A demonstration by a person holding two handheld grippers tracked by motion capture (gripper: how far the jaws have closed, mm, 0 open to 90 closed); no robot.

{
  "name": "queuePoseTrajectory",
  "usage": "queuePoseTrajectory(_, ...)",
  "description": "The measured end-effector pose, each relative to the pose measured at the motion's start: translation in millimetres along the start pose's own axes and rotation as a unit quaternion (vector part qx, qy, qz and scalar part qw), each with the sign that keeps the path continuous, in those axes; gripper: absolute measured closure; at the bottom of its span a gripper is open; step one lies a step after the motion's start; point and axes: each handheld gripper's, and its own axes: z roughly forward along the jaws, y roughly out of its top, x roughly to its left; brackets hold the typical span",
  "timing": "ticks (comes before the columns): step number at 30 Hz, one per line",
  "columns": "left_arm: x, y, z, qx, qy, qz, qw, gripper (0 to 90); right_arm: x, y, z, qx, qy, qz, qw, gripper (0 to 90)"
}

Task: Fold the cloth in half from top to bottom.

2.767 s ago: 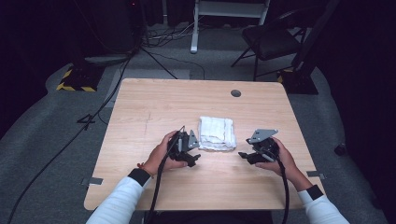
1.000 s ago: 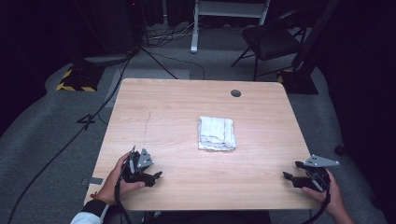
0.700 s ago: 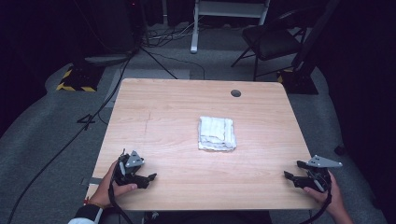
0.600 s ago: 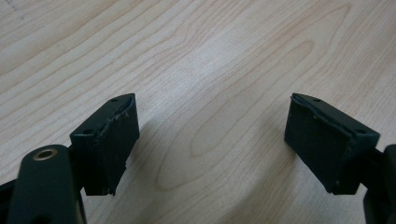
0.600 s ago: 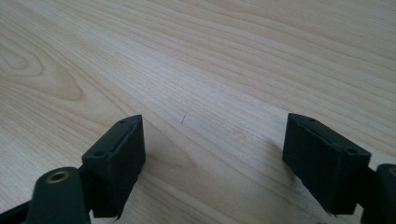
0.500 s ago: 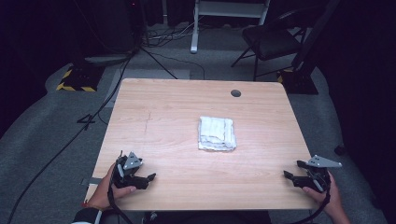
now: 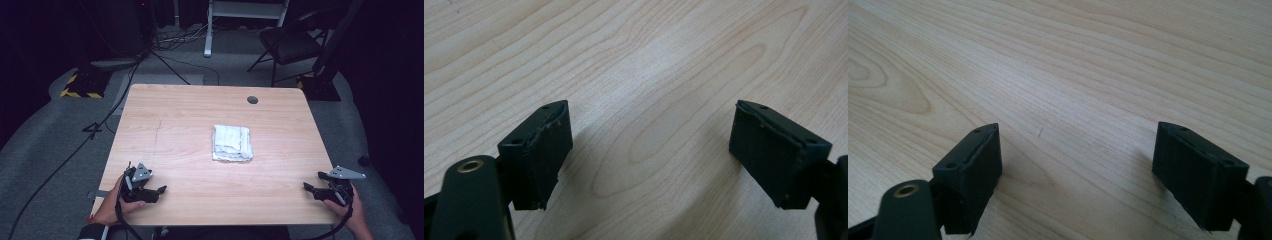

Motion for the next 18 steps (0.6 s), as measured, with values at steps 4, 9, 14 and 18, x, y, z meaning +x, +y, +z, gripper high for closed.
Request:
queuePoseTrajectory(4,0.6,0.9,0.7,-0.001,0.005,0.001,1.0,17.4,0.0,0.0,0.0,0.0,0.0,0.0,1.0,20.1)
queuePoseTrajectory(9,0.5,1.1,0.9,0.001,0.004,-0.002,1.0,17.4,0.0,0.0,0.0,0.0,0.0,0.0,1.0,20.1)
queuePoseTrajectory(14,0.5,1.1,0.9,0.001,0.004,-0.002,1.0,17.4,0.1,0.0,0.0,0.0,0.0,0.0,1.0,20.1)
queuePoseTrajectory(18,0.4,1.4,1.4,0.0,0.003,-0.006,1.0,17.4,0.0,0.0,0.0,0.0,0.0,0.0,1.0,20.1)
